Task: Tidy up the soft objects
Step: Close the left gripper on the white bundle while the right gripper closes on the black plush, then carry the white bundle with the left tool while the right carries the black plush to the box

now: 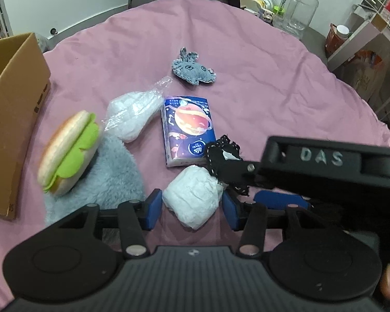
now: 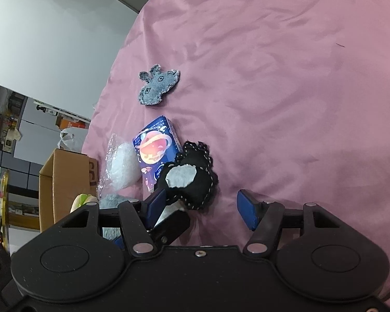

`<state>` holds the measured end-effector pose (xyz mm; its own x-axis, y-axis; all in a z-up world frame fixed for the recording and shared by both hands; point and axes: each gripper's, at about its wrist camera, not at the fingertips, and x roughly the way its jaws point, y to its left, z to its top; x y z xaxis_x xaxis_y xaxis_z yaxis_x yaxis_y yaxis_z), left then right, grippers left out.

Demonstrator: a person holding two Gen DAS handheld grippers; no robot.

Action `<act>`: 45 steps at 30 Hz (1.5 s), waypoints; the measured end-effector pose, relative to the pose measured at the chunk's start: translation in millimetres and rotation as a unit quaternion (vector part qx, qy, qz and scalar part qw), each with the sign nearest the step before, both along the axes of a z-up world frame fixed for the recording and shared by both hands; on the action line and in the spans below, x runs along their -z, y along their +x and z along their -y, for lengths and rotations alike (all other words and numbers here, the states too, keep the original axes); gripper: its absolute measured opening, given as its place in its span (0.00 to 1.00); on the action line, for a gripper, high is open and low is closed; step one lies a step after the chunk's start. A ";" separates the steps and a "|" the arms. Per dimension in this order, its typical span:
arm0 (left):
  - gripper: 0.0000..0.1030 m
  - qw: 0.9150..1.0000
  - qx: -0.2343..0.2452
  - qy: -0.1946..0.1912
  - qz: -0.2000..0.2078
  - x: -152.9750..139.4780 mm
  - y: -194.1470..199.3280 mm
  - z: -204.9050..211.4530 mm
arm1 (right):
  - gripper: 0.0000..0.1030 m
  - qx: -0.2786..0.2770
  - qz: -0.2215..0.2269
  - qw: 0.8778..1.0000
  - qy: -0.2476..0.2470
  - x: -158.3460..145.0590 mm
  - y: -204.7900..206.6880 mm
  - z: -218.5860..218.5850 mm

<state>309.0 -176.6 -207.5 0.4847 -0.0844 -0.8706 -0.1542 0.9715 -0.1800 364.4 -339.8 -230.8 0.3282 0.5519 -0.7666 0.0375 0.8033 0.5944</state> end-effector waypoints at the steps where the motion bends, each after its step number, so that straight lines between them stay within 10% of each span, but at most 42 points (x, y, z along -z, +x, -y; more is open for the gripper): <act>1: 0.48 1.000 -0.002 -0.003 0.001 -1.7 -1.5 -1.4 | 0.59 0.000 0.001 1.000 0.000 -0.3 2.2 -0.6; 14: 0.48 0.999 -0.020 -0.027 0.018 -26.7 -24.5 -21.3 | 0.57 -0.037 0.034 0.996 -0.075 -9.3 7.9 -32.8; 21: 0.48 0.999 -0.029 -0.034 0.024 -38.6 -42.5 -37.0 | 0.25 -0.076 0.052 0.989 -0.111 -13.1 -0.9 -51.3; 45: 0.48 0.996 -0.028 -0.025 0.080 -113.2 -107.1 -102.2 | 0.24 -0.031 0.106 0.988 -0.110 -98.8 -77.7 -63.0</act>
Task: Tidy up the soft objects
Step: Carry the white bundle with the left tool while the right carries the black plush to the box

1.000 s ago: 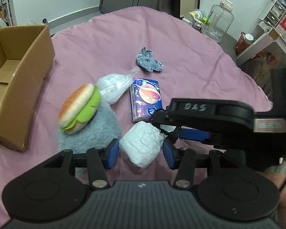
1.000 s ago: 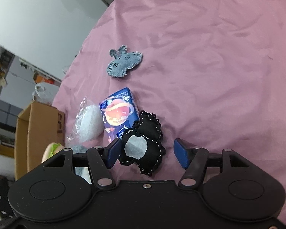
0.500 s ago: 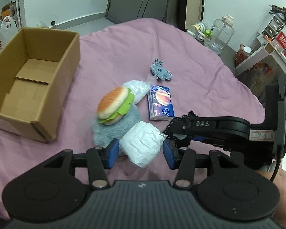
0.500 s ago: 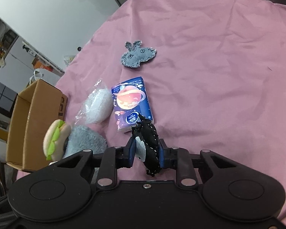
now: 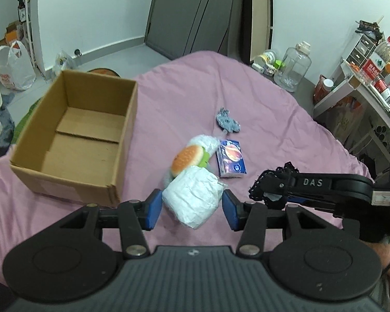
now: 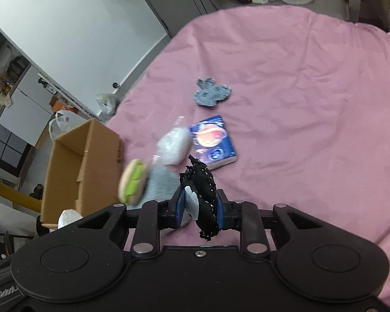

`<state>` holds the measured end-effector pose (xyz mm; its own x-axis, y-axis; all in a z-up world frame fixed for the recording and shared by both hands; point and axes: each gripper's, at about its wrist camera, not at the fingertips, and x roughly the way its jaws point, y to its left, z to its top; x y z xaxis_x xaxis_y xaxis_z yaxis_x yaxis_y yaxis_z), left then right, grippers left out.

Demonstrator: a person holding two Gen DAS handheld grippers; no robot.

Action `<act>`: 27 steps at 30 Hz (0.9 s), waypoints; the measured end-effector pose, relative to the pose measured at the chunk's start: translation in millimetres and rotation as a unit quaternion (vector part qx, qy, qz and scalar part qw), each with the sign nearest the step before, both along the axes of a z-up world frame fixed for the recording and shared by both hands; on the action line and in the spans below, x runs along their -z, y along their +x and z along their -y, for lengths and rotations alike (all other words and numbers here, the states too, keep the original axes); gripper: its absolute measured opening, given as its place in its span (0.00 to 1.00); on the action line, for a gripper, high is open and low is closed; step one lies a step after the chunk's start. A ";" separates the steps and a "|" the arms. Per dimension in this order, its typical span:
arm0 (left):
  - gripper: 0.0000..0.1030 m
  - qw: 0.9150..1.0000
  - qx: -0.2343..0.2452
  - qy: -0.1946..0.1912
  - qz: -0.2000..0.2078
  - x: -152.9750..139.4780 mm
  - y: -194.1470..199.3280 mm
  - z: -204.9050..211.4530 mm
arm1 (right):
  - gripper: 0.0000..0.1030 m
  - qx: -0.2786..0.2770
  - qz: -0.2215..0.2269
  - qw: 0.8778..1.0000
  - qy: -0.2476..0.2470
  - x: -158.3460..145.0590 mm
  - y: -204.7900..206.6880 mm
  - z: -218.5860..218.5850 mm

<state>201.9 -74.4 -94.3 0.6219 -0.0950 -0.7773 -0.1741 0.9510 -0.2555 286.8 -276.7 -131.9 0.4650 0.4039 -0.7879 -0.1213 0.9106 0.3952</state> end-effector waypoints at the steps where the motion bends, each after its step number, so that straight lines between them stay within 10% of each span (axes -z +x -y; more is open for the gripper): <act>1: 0.48 1.000 0.000 0.002 0.003 -3.3 -2.6 -2.7 | 0.24 0.000 0.004 1.000 0.000 -4.6 -4.2 -1.9; 27: 0.48 1.000 -0.008 0.014 0.021 -47.9 -40.4 -93.8 | 0.24 -0.019 0.058 0.998 -0.014 -81.1 -59.1 -82.6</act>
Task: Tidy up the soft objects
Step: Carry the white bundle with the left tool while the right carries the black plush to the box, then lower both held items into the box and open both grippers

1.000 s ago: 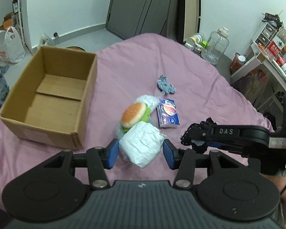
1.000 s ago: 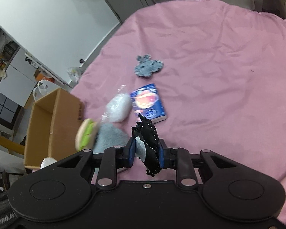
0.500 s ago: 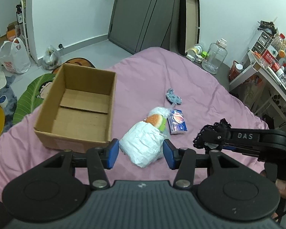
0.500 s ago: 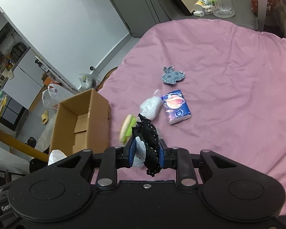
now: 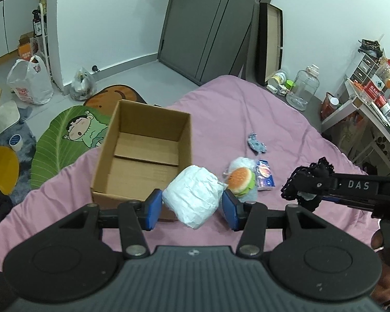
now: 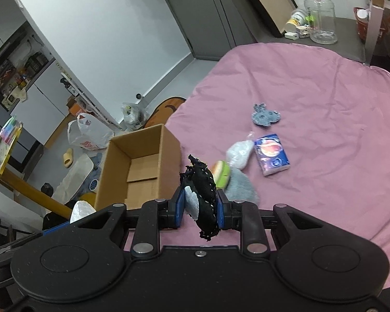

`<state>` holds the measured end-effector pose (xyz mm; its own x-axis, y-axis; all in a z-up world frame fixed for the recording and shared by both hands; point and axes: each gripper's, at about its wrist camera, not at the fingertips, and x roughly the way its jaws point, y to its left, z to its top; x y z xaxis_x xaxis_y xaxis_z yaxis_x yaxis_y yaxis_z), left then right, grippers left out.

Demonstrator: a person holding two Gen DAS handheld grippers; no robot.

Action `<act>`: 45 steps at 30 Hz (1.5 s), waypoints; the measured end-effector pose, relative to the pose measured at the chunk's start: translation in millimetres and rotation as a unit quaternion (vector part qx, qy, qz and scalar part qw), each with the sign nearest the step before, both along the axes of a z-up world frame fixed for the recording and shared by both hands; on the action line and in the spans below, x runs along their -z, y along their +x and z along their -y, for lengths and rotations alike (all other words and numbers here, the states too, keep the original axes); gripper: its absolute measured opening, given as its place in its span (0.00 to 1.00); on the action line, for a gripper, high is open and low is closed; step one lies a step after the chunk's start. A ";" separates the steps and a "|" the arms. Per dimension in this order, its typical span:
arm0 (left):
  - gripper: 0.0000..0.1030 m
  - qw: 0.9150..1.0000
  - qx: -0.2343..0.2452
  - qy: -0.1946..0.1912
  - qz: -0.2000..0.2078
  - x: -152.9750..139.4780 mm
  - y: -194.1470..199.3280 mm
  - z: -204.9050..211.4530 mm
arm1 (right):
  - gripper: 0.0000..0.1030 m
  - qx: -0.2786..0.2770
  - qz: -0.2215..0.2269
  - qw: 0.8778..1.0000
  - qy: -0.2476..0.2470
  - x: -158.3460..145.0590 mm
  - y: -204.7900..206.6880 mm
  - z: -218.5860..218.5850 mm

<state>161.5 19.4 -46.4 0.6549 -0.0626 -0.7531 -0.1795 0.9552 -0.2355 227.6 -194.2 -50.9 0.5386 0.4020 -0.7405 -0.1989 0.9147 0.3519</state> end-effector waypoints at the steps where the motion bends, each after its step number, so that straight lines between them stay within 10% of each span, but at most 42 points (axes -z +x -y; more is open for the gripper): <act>1: 0.48 1.000 -0.001 0.000 0.000 -0.1 -0.2 -4.0 | 0.24 -0.002 0.001 1.000 0.001 -1.6 0.1 -4.0; 45: 0.48 0.996 -0.031 -0.057 -0.054 68.0 140.3 -125.1 | 0.24 -0.077 -0.043 0.996 -0.024 42.3 111.3 -149.7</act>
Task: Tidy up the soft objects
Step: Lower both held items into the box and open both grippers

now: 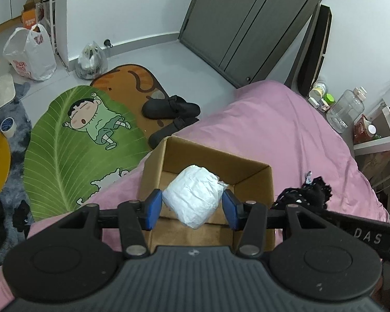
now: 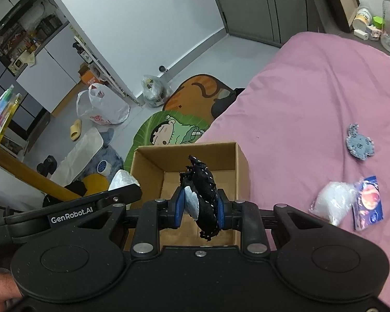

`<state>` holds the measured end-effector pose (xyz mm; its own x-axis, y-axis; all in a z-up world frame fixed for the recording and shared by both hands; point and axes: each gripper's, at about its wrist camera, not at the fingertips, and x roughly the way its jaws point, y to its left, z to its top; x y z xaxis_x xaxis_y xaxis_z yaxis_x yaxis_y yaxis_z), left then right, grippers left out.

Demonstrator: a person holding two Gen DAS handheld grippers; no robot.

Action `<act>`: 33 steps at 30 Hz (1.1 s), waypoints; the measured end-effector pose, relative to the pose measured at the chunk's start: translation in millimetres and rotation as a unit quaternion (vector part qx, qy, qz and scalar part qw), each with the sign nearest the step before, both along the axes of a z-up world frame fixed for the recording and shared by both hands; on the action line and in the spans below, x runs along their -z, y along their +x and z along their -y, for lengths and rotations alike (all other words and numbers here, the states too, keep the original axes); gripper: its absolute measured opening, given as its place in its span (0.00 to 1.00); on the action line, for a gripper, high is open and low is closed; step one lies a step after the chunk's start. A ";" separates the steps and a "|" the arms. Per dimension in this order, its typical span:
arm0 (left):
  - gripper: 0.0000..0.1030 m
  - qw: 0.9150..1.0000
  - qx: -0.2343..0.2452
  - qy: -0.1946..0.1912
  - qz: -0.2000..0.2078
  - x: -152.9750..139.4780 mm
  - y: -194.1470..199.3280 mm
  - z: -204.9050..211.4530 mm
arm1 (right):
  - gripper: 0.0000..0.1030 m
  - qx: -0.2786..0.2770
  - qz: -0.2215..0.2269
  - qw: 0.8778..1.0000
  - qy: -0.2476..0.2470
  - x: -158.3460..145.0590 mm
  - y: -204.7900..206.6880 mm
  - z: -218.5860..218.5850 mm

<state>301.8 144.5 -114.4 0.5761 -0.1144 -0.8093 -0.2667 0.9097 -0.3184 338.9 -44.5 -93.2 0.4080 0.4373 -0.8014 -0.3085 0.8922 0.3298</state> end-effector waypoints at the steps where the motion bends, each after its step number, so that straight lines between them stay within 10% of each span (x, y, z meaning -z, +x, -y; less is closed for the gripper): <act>1: 0.48 1.000 0.000 -0.001 -0.002 1.5 4.1 1.2 | 0.24 0.000 -0.002 1.000 0.001 2.2 1.9 -0.2; 33: 0.54 0.998 -0.045 0.013 -0.034 0.6 -10.3 -27.3 | 0.35 -0.020 0.025 0.999 0.029 21.6 9.0 -16.7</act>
